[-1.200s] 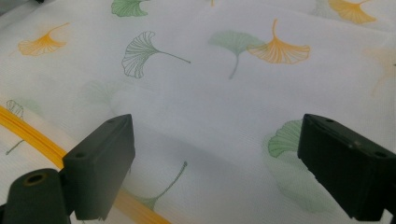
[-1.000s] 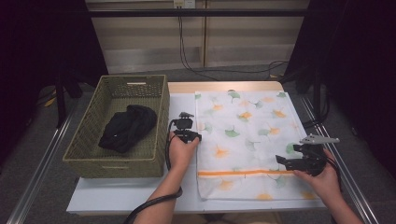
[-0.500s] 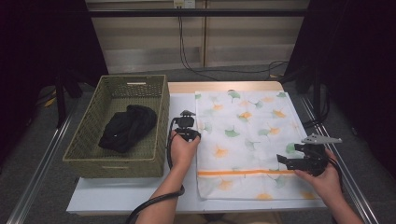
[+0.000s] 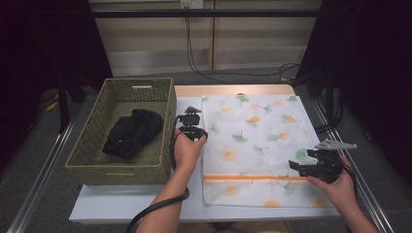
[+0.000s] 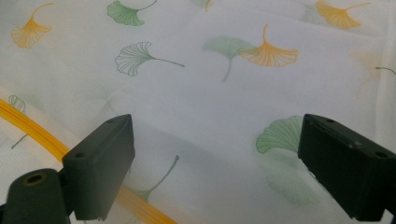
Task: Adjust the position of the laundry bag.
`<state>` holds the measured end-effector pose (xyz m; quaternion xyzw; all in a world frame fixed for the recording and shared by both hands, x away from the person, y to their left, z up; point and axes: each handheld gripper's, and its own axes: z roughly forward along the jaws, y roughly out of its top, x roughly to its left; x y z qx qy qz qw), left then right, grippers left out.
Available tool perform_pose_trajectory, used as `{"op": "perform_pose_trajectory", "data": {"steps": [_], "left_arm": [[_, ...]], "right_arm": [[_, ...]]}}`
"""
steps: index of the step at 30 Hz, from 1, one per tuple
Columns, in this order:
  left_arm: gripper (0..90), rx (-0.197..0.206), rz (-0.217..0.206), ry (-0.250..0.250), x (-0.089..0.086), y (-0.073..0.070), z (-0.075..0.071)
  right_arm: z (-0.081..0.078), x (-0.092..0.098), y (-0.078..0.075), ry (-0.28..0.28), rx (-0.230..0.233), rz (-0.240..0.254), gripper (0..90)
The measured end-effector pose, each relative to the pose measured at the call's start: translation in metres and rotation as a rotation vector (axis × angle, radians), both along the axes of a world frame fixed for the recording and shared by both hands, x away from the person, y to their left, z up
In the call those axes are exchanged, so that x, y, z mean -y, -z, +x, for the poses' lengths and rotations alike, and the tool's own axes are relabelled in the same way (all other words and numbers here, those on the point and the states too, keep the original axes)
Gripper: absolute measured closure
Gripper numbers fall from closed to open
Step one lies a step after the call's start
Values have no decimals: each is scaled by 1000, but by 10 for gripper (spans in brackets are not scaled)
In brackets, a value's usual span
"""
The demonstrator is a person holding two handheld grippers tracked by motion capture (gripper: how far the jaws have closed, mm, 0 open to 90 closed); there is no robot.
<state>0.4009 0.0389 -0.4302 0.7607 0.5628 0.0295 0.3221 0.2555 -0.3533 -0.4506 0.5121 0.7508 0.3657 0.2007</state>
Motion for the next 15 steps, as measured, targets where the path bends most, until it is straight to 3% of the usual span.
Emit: {"op": "perform_pose_trajectory", "data": {"steps": [5,10,15], "left_arm": [[900,1,-4,5,-3,-7,0],[900,1,23,9,-8,-12,-1],[900,-1,15,10,-11,-16,-1]], "right_arm": [[0,1,-1,9,11,3,103],[-1,1,-1,21,13,7,99],[-1,1,-2,19,18,2,92]]}}
